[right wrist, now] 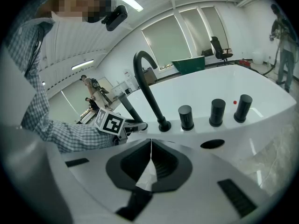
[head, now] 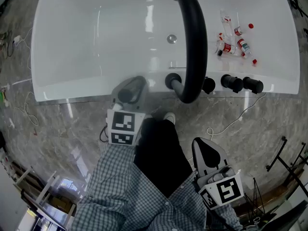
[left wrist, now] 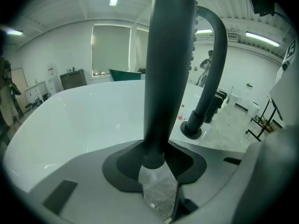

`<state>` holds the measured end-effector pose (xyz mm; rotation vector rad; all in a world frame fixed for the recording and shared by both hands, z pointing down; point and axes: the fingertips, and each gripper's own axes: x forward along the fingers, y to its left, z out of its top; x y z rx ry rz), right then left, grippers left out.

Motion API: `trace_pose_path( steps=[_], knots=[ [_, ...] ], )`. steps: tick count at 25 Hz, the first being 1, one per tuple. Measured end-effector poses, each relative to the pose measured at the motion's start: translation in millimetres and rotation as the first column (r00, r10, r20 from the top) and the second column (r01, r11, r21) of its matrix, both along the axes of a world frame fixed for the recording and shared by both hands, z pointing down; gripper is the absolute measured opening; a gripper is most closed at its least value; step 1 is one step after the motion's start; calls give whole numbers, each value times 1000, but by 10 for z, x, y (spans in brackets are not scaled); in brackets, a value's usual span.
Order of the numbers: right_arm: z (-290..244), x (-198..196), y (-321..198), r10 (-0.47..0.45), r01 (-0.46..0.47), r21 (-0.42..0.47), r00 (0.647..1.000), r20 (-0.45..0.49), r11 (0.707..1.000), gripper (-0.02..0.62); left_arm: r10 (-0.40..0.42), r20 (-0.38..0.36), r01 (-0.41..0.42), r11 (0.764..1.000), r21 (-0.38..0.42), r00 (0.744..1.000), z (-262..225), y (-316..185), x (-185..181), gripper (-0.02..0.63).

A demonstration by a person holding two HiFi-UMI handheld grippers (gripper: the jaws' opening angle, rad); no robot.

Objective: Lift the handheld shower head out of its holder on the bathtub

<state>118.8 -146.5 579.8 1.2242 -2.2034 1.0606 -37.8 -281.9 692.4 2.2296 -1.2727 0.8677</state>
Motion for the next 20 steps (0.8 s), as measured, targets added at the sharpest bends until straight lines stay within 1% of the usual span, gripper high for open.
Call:
trace_pose_path(
  steps=[4,8,13,20],
  knots=[
    [13,4,10,2,-2,-10,1000,10,1000,18,8,6,-8,1000,-4,1000,0,6,-2,141],
    [26,15,23,1,-1,-17,1000,18,1000,18,-10,17,10,1000,2,1000,-13,9,6,140],
    [6,3,45,-8,8,-10,1000,18,1000,18,-13,29,13,1000,10,1000,-66,16,22,140],
    [-114,-25,16,-7,7,10,1000,23,1000,18,-12,26,12,1000,13,1000,-232,43,33,140]
  ],
)
